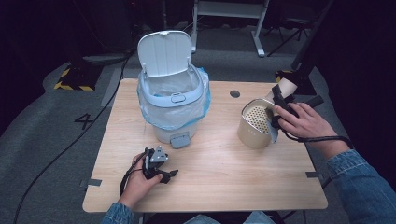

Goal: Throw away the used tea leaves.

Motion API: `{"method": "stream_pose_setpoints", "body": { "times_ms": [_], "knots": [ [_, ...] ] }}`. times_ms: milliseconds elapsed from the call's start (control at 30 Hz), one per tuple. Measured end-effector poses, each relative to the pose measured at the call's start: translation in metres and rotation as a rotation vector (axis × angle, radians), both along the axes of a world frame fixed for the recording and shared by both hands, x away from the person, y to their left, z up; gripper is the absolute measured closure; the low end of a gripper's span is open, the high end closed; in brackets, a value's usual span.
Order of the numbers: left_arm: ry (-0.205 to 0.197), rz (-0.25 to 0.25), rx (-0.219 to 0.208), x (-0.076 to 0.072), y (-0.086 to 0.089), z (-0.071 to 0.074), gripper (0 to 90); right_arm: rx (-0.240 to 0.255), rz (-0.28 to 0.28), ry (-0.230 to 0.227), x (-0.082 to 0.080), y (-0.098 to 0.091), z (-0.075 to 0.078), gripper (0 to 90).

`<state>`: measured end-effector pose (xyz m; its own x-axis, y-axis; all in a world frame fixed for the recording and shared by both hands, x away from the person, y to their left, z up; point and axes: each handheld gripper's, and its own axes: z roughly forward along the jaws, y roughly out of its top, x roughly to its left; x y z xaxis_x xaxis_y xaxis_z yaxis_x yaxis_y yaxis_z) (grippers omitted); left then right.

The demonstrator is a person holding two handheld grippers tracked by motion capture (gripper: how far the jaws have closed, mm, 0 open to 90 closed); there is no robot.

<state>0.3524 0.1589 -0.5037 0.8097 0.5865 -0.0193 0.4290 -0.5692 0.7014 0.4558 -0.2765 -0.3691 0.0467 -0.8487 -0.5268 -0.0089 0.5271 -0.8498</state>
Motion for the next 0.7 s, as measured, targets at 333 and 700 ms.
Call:
{"method": "stream_pose_setpoints", "body": {
  "times_ms": [333,700],
  "knots": [
    [0.0,0.0,0.0,0.0,0.0,0.0,24.0,0.035,-0.003,0.008,0.0,0.001,0.005,31.4],
    [0.0,0.0,-0.001,0.0,0.0,0.0,24.0,0.657,-0.029,0.235,0.001,-0.015,0.033,30.8]
  ]
}}
